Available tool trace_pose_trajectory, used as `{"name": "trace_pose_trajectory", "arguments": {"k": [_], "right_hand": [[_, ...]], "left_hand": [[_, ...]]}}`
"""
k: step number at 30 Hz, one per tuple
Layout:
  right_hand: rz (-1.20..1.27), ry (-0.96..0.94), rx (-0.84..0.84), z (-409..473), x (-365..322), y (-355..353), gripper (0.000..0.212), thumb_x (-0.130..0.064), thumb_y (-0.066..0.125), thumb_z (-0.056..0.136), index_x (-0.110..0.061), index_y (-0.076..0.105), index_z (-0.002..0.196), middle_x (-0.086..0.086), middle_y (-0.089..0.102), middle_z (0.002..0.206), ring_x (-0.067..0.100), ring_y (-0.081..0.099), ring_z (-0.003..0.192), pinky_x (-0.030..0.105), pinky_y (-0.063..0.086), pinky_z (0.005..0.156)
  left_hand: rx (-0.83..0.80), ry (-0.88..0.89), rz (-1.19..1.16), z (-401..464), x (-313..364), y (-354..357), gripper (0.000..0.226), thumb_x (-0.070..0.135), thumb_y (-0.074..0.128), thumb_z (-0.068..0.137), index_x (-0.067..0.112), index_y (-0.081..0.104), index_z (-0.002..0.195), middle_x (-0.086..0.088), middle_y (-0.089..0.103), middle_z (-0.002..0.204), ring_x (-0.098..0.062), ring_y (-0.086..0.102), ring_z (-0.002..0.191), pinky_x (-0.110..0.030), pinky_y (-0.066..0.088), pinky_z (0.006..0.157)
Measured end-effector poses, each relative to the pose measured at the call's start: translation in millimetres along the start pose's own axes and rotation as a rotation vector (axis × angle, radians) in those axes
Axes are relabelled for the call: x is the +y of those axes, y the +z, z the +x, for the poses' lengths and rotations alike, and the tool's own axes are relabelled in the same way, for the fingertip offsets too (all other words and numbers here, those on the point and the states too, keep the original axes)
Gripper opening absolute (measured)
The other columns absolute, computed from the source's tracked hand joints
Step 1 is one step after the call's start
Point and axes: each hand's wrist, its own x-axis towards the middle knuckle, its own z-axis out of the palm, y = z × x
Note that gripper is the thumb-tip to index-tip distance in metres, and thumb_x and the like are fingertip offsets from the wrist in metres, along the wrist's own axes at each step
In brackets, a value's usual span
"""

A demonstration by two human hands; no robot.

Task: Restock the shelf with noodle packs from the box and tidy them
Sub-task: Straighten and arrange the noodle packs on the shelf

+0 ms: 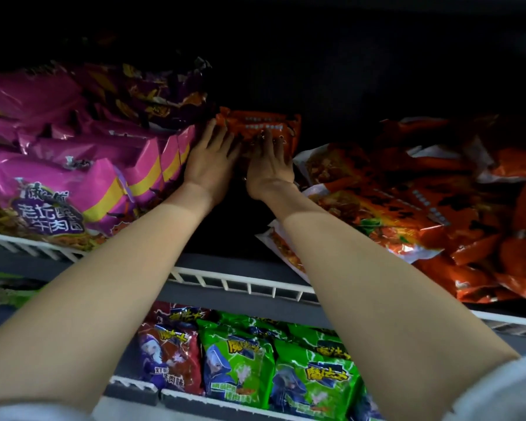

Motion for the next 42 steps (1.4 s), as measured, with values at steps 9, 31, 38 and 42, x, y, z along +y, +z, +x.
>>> {"name": "trace_pose_trajectory", "arguments": {"k": [9,31,38,42], "right_hand": [[0.008,-0.118,0.099,-88.5,22.9,-66.4,0.043,-0.01,0.046,0.094,-0.015,0.048,0.136,0.01,0.042,0.142,0.029,0.038,0.132,0.038,0.042,0.1],[0.119,0.319,0.174,-230.2,102.1,-79.1,0.062,-0.053,0.027,0.098,-0.008,0.036,0.138,0.025,0.061,0.111,0.045,0.055,0.105,0.038,0.031,0.07],[0.457,0.204,-0.141,-194.7,81.7,-71.1,0.042,-0.027,0.026,0.104,-0.012,0.029,0.143,0.018,0.036,0.143,0.042,0.049,0.113,0.042,0.041,0.093],[0.933,0.304,-0.106,-165.8,67.0,-61.0,0.051,-0.026,0.049,0.096,-0.019,0.028,0.141,0.01,0.056,0.122,0.02,0.052,0.1,0.032,0.043,0.084]], "left_hand": [[0.158,-0.231,-1.263,-65.2,16.1,-42.8,0.037,0.04,0.057,0.089,0.014,0.054,0.116,-0.008,0.065,0.103,-0.031,0.06,0.098,-0.039,0.049,0.082],[-0.372,-0.087,-1.675,-63.3,43.7,-80.6,0.067,0.056,0.064,0.078,0.022,0.035,0.128,0.005,0.04,0.119,-0.015,0.039,0.11,-0.03,0.034,0.084],[-0.371,-0.198,-1.739,-69.7,23.1,-56.1,0.077,0.057,0.067,0.077,0.021,0.031,0.134,0.011,0.04,0.127,-0.012,0.039,0.118,-0.029,0.034,0.091],[-0.28,-0.361,-1.818,-74.2,7.2,-39.4,0.079,0.046,0.073,0.076,0.025,0.031,0.139,0.004,0.044,0.134,-0.018,0.041,0.124,-0.033,0.036,0.099]]}}
